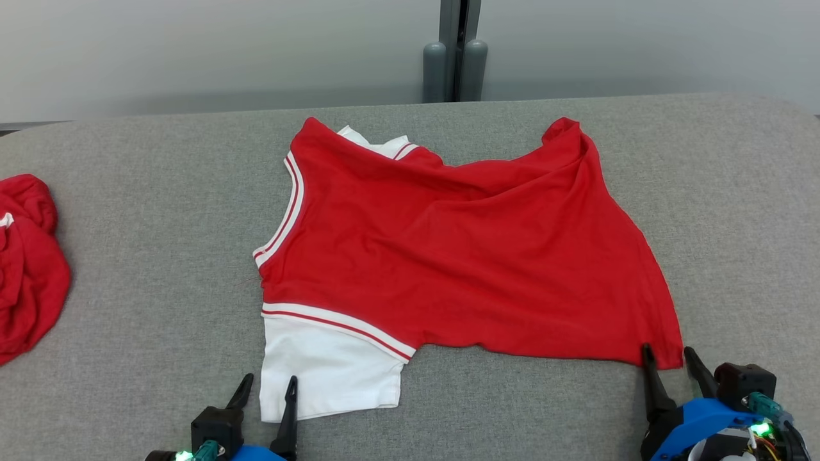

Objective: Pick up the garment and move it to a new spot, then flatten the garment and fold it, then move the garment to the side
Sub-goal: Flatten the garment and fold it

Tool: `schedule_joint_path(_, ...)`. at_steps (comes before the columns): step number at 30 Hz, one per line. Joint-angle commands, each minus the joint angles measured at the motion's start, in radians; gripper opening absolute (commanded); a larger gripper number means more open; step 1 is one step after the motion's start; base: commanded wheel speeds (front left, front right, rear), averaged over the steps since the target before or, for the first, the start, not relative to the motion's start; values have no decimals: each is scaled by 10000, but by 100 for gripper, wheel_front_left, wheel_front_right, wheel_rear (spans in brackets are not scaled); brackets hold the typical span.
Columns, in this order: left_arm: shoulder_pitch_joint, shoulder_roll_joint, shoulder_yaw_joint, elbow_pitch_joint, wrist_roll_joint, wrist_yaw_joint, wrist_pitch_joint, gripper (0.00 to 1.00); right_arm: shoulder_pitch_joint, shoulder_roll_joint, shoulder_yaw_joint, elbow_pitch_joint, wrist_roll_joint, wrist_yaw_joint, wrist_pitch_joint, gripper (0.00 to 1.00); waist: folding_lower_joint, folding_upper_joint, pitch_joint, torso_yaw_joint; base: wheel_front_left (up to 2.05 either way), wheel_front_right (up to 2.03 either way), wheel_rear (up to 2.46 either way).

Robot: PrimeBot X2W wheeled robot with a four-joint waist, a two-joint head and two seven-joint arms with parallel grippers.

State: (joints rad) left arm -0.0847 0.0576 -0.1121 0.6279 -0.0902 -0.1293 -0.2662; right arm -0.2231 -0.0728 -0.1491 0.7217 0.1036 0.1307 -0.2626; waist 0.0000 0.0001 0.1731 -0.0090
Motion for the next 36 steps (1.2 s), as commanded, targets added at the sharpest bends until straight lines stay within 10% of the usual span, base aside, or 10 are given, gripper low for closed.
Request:
schedule_joint_path(1, 8, 25, -98, 170, -65, -7, 35, 100, -133, -35, 77, 148, 58, 1, -30, 100, 0, -1, -3, 9, 0, 0, 0)
schedule_joint_path(3, -5, 11, -395, 300, -173, -7, 44, 100, -164, -25, 186, 356, 143, 1, -10, 100, 0, -1, -19, 4, 0, 0, 0)
schedule_joint_path(5, -35, -27, -936, 332, -496, -14, 44, 94, -185, -10, 310, 468, 219, 3, -10, 24, 0, -1, -40, -10, 0, 0, 0)
schedule_joint_path(6, -80, 66, -1072, 344, -570, -16, 49, 49, -203, -4, 377, 461, 257, 1, -10, 0, 0, -1, -46, -15, 0, 0, 0)
schedule_joint_path(8, -130, 160, -1252, 368, -773, -15, 56, 0, -234, -1, 549, 343, 308, 1, -10, 0, 0, -1, -57, -28, 0, 0, 0)
schedule_joint_path(24, -1645, 722, -765, -2590, -1374, -12, 17, 0, -1035, -580, 1254, -2324, 725, 1, -20, 0, 0, -1, 336, -70, 0, 0, 0)
schedule_joint_path(36, -9087, 2323, -1936, -837, -2434, -11, 294, 0, -7985, -1414, 3264, -558, 1238, 1, -20, 0, 0, -1, 2701, -552, 0, 0, 0)
